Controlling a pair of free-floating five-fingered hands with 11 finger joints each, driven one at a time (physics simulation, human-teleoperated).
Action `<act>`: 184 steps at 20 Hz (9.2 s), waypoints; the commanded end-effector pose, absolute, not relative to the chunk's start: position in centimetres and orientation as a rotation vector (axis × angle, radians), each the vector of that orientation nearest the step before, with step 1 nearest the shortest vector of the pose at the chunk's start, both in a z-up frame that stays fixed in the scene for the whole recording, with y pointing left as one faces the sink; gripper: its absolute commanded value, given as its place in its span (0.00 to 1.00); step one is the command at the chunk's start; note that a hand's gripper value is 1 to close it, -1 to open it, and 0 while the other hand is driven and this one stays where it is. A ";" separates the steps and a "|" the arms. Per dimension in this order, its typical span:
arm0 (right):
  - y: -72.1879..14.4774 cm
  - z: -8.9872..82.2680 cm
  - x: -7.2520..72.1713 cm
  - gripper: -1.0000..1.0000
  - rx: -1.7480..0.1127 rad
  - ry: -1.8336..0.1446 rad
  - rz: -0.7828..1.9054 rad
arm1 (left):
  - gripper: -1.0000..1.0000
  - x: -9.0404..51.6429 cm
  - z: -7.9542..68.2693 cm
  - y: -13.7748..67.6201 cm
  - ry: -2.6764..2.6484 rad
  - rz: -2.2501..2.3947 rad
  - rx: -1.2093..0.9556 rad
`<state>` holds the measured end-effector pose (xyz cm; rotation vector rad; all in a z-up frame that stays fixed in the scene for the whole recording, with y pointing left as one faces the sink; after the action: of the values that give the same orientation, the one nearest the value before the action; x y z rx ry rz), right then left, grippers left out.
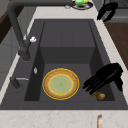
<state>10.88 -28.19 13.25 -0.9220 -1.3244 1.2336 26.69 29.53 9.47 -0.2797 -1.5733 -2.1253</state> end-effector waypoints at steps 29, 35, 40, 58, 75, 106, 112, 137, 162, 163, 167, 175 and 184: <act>-28.2 13.2 10.9 0.50 -0.922 -1.324 1.234 | 0.00 27.2 7.7 26.1 -1.223 -2.203 -0.484; -28.2 13.2 10.9 0.50 -0.922 -1.324 1.234 | 1.00 27.3 8.0 26.1 -1.177 -2.186 -0.548; -28.2 13.2 10.9 0.50 -0.922 -1.324 1.234 | 0.00 27.7 9.2 25.5 -1.215 -2.122 -0.596; -28.2 13.2 10.9 0.50 -0.922 -1.324 1.234 | 0.00 28.6 5.9 27.3 -1.242 -2.075 -0.743; -28.2 13.2 10.9 0.50 -0.922 -1.324 1.234 | 1.00 34.8 6.4 28.3 -1.113 -1.672 -1.238; -28.2 13.2 10.9 0.50 -0.922 -1.324 1.234 | 0.00 41.3 0.6 30.4 -1.103 -1.574 -1.321; -28.2 13.2 10.9 0.50 -0.922 -1.324 1.234 | 0.00 41.4 0.8 30.6 -1.099 -1.549 -1.322; -28.2 13.2 10.9 0.50 -0.922 -1.324 1.234 | 0.00 40.0 4.9 29.0 -1.228 -1.771 -1.336; -28.2 13.2 10.9 0.50 -0.922 -1.324 1.234 | 0.00 33.3 9.0 29.5 -1.167 -1.761 -1.342; -28.2 13.2 10.9 0.50 -0.922 -1.324 1.234 | 0.00 32.8 9.0 29.5 -1.161 -1.745 -1.341; -28.2 13.2 10.9 0.50 -0.922 -1.324 1.234 | 0.00 32.1 8.4 29.4 -1.183 -1.658 -1.301; -28.2 13.2 10.9 0.50 -0.922 -1.324 1.234 | 0.00 37.1 2.9 30.0 -1.252 -1.620 -1.285; -28.2 13.2 10.9 0.50 -0.922 -1.324 1.234 | 0.00 37.7 -1.0 31.9 -1.204 -1.284 -1.121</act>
<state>10.88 -28.19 13.25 -0.9220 -1.3244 1.2336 37.79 31.59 1.66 -1.1893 -1.1775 -1.3597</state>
